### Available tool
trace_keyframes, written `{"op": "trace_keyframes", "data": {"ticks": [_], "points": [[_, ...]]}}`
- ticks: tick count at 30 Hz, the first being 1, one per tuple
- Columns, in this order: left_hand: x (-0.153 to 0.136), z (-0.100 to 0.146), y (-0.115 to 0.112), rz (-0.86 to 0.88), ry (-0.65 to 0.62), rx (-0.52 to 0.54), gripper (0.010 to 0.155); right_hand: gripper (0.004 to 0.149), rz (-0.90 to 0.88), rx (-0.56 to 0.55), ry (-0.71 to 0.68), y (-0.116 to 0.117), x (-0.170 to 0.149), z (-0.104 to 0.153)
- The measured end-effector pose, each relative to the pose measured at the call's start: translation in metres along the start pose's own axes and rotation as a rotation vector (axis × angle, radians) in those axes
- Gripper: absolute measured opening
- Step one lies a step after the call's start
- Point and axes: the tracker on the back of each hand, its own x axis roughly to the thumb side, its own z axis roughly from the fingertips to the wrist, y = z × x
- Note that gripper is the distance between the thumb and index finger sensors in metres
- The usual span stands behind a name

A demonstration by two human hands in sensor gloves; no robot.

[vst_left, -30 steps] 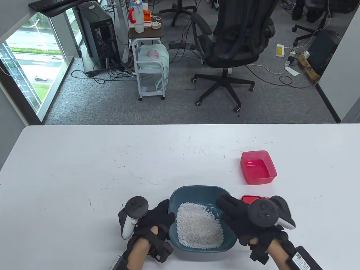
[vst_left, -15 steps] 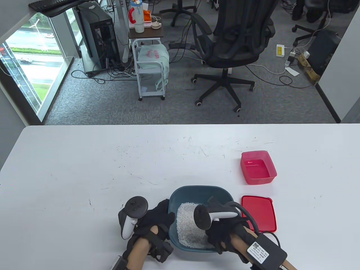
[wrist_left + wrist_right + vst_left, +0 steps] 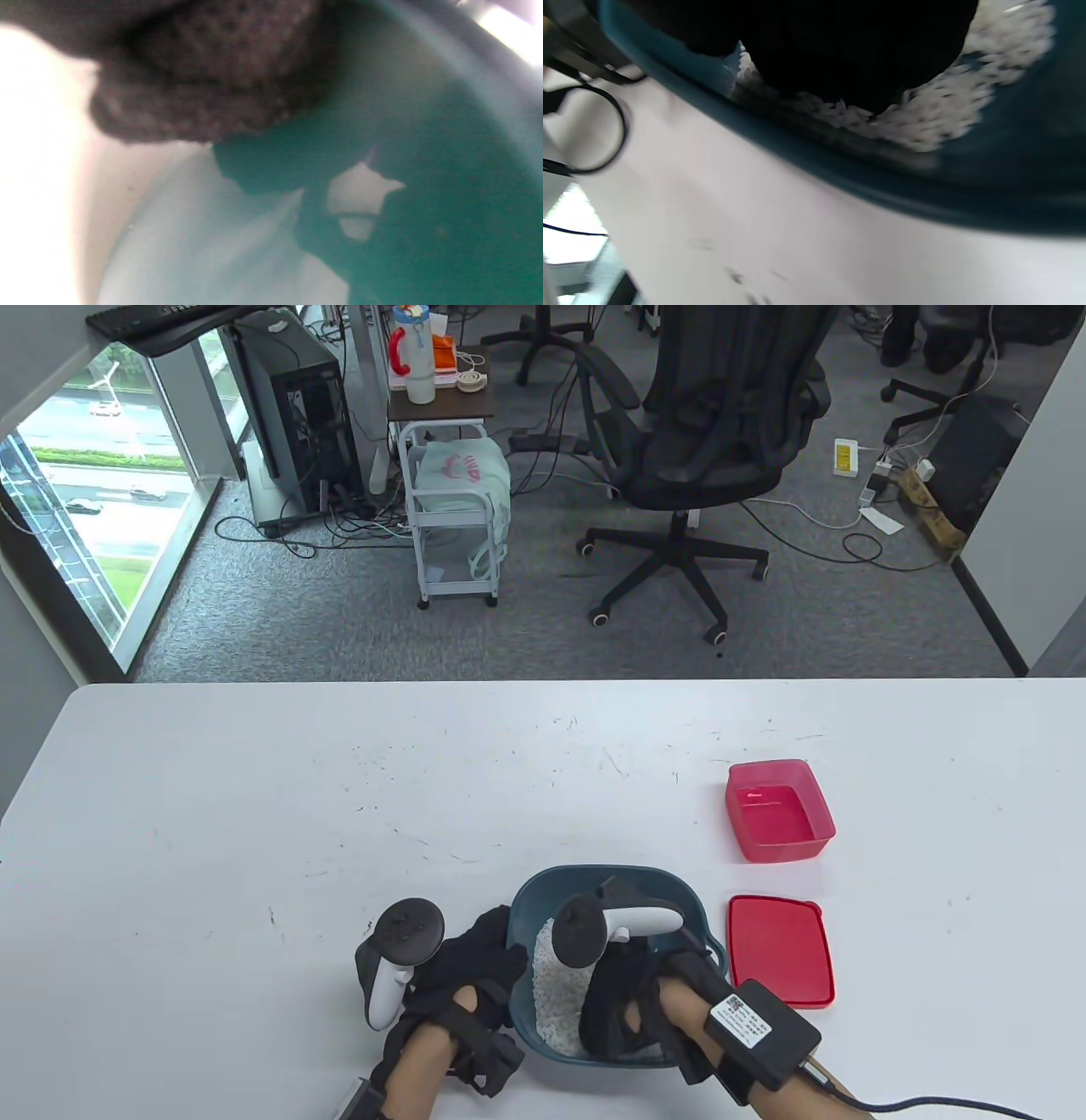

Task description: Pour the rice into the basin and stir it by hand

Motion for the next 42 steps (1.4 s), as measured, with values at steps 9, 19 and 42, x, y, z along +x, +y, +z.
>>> {"op": "trace_keyframes", "data": {"ticks": [9,19,42], "points": [[0.001,0.000,0.001,-0.038,-0.028,-0.010,0.069,0.059,-0.175,-0.134,-0.031,-0.039,-0.008,-0.022],[0.001,0.000,0.001,-0.051,-0.031,-0.002,0.069,0.060,-0.061,-0.314,0.358,-0.051,-0.032,-0.006],[0.001,0.001,-0.002,-0.026,-0.028,0.002,0.068,0.061,-0.243,-0.025,-0.040,-0.020,-0.010,-0.017]]}}
